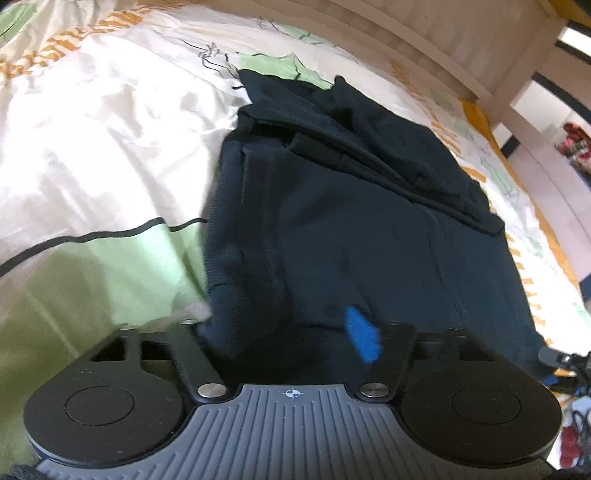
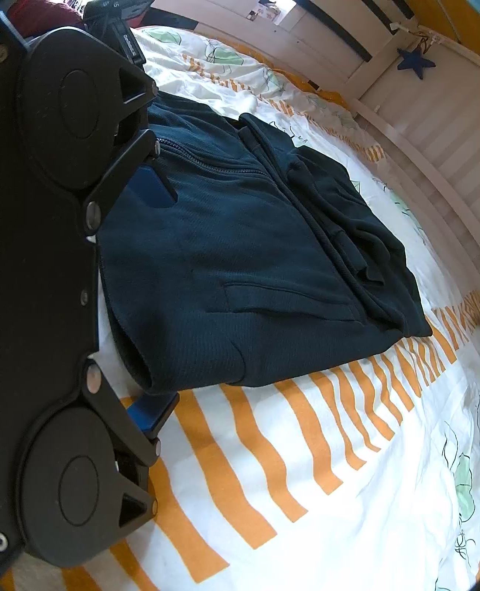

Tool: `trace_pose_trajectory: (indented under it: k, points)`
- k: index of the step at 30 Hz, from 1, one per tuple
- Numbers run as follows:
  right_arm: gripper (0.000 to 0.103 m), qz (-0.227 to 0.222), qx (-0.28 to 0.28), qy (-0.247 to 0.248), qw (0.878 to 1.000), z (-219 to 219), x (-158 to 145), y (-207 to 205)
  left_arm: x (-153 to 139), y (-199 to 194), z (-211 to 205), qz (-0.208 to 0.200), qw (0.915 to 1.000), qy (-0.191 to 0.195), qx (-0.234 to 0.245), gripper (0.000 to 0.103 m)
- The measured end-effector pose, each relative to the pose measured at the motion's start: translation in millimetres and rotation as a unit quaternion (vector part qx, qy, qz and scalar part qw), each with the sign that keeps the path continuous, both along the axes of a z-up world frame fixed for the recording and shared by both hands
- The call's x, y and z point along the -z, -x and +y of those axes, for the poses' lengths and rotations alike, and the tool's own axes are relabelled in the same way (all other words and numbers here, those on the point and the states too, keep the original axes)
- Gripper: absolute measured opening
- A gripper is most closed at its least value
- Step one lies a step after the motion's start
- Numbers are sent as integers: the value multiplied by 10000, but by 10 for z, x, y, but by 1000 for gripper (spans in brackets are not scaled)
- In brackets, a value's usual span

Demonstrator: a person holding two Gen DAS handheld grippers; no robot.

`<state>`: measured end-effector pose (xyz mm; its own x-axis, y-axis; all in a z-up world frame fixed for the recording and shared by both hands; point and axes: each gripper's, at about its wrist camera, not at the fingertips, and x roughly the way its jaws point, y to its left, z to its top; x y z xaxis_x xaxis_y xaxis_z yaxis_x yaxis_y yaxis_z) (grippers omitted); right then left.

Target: Fold large clothes

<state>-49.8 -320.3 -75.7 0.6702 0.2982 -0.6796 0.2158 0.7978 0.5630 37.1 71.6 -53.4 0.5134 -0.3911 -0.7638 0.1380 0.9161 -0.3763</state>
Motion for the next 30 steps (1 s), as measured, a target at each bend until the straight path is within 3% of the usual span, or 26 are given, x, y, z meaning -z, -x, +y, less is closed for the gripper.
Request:
trace_pose_trajectory:
  k: [1, 3, 5, 7, 9, 10, 15, 23, 30]
  points:
    - [103, 1, -8, 7, 10000, 1, 2, 0, -3, 1, 23, -3, 10000, 33, -83, 38]
    - [102, 6, -15, 49, 10000, 15, -4, -5, -3, 4, 75, -3, 9996, 191, -220, 27]
    - [91, 11, -4, 178, 9998, 35, -21, -5, -6, 1, 106, -21, 9992, 200, -354, 14]
    - [54, 23, 80, 335, 9994, 44, -38, 7, -4, 0, 129, -33, 9986, 281, -436, 13]
    - [35, 19, 137, 222, 9997, -3, -20, 15, -21, 12, 138, -98, 9980, 367, -503, 12]
    - [31, 13, 183, 128, 9998, -30, -11, 18, -39, 23, 141, -165, 9977, 414, -515, 11]
    - [22, -159, 273, 18, 9995, -75, -65, 50, -166, 59, 181, -471, 9943, 728, -625, 11]
    - [13, -806, 324, -374, 9955, -144, -356, 19, -373, -84, 172, -598, 9874, 1231, -800, 11]
    - [13, -1420, 373, -583, 9874, -238, -705, -267, -737, -472, 148, -993, 9778, 1629, -872, 11]
